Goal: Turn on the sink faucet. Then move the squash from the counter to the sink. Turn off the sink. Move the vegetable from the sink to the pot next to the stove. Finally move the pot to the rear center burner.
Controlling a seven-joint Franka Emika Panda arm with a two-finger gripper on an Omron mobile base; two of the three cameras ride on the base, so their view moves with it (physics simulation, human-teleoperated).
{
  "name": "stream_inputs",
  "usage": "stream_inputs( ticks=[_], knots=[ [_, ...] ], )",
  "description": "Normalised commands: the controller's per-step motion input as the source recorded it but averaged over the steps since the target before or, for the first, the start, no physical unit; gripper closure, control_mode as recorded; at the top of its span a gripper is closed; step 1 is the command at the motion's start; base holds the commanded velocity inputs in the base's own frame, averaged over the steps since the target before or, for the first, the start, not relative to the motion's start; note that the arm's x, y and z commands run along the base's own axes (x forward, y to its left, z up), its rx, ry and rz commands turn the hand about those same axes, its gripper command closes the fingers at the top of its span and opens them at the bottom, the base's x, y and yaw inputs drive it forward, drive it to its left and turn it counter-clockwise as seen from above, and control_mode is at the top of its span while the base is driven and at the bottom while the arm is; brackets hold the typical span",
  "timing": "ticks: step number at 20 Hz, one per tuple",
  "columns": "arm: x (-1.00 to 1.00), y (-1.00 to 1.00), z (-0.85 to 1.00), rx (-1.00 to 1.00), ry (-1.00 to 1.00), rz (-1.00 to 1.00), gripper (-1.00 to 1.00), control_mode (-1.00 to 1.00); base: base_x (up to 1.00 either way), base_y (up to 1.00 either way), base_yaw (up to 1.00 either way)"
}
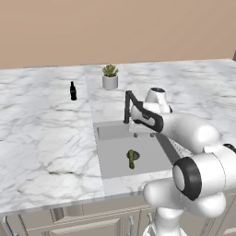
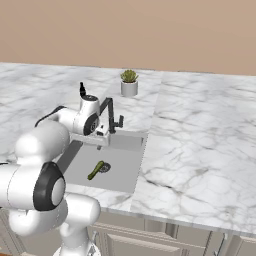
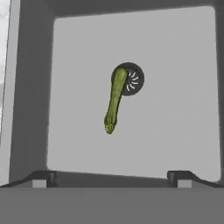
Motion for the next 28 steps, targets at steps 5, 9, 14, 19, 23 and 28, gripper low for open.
stream_inputs(
  ticks=[5, 9, 14, 19, 23, 28],
  knots=[
    [0.02, 0.09, -0.34, -0.01, 0.09, -0.25, -1.00, -1.00, 0.00, 0.00, 0.00],
    [0.02, 0.12, -0.34, -0.03, 0.04, -0.18, -1.00, -1.00, 0.00, 0.00, 0.00],
    [0.00, 0.10, -0.40, -0.04, 0.01, -0.19, -1.00, -1.00, 0.00, 0.00, 0.00],
    [0.00, 0.08, -0.39, -0.06, 0.01, -0.19, -1.00, -1.00, 0.00, 0.00, 0.00],
    [0.01, 0.03, -0.36, -0.07, 0.01, -0.16, -1.00, -1.00, 0.00, 0.00, 0.00],
    [0.03, 0.00, -0.34, -0.09, 0.00, -0.03, -1.00, -1.00, 0.00, 0.00, 0.00]
  ],
)
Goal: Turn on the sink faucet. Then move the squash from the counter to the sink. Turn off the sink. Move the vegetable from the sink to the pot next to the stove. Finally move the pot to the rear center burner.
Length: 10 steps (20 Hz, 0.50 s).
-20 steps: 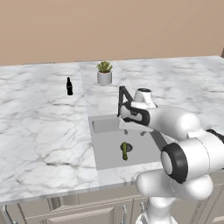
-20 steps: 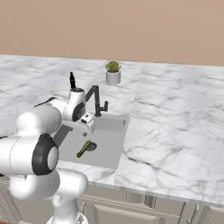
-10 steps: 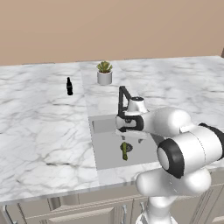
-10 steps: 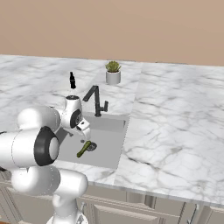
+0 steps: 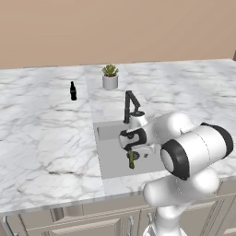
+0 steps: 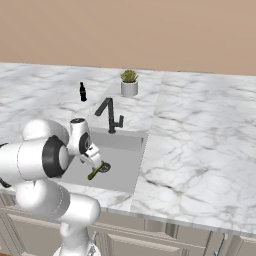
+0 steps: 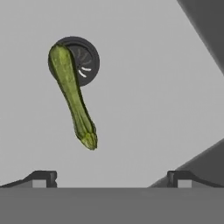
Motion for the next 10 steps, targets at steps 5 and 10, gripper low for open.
stream_inputs(
  ticks=[5, 10],
  knots=[
    [0.18, 0.00, -0.28, -0.08, 0.00, -0.01, -1.00, -1.00, 0.00, 0.00, 0.00],
    [0.21, 0.03, -0.35, -0.08, 0.02, 0.00, -1.00, -1.00, 0.00, 0.00, 0.00]
  ],
)
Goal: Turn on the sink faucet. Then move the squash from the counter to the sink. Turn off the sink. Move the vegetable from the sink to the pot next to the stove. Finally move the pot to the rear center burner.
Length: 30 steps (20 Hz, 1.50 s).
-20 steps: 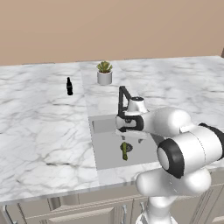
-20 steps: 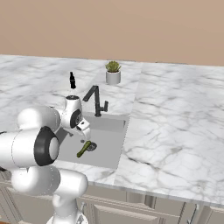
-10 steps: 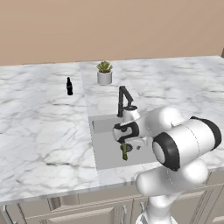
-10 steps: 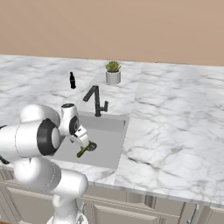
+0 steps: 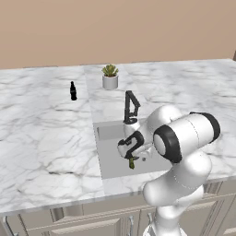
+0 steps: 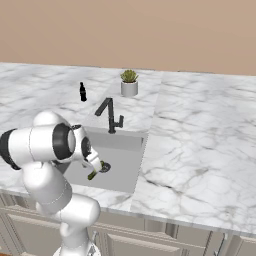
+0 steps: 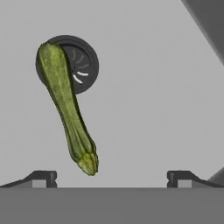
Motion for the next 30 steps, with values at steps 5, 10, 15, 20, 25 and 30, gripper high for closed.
stream_inputs(
  ticks=[5, 10, 15, 20, 25, 30],
  knots=[
    [0.26, 0.05, -0.33, -0.05, 0.02, 0.00, -1.00, -1.00, 0.00, 0.00, 0.00],
    [0.37, 0.01, -0.25, -0.01, 0.03, 0.00, -1.00, -1.00, 0.00, 0.00, 0.00],
    [0.39, 0.00, -0.23, -0.01, 0.02, 0.00, -1.00, -1.00, 0.00, 0.00, 0.00],
    [0.21, 0.00, -0.29, 0.00, 0.03, 0.00, -1.00, -1.00, 0.00, 0.00, 0.00],
    [0.05, 0.00, -0.32, 0.00, 0.00, 0.00, -1.00, -1.00, 0.00, 0.00, 0.00],
    [0.07, 0.00, -0.34, 0.00, 0.00, 0.00, 1.00, -1.00, 0.00, 0.00, 0.00]
  ],
)
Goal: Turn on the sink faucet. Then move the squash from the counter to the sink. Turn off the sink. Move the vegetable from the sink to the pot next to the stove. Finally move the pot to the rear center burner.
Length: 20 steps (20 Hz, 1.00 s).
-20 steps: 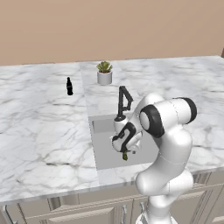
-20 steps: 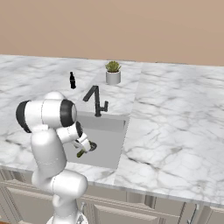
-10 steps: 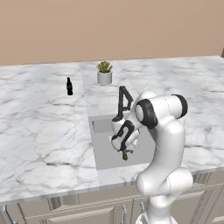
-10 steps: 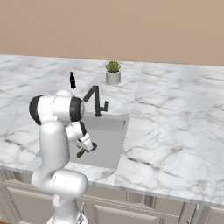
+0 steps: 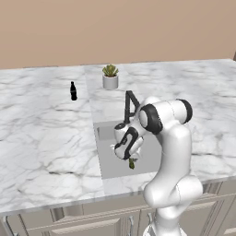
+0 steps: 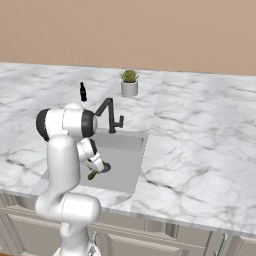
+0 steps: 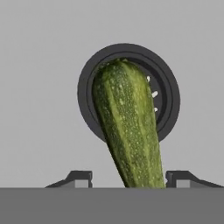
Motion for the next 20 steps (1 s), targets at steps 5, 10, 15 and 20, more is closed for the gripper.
stream_inputs(
  ticks=[5, 10, 15, 20],
  knots=[
    [0.00, -0.03, -0.47, 0.00, 0.00, 0.00, 1.00, -1.00, 0.00, 0.00, 0.00],
    [0.00, -0.10, -0.17, 0.02, -0.02, 0.00, 1.00, -1.00, 0.00, 0.00, 0.00],
    [-0.10, -0.22, 0.28, 0.01, -0.08, -0.07, 1.00, -1.00, 0.00, 0.00, 0.00],
    [-0.16, -0.19, 0.50, 0.00, -0.06, -0.09, 1.00, -1.00, 0.00, 0.00, 0.00]
  ],
)
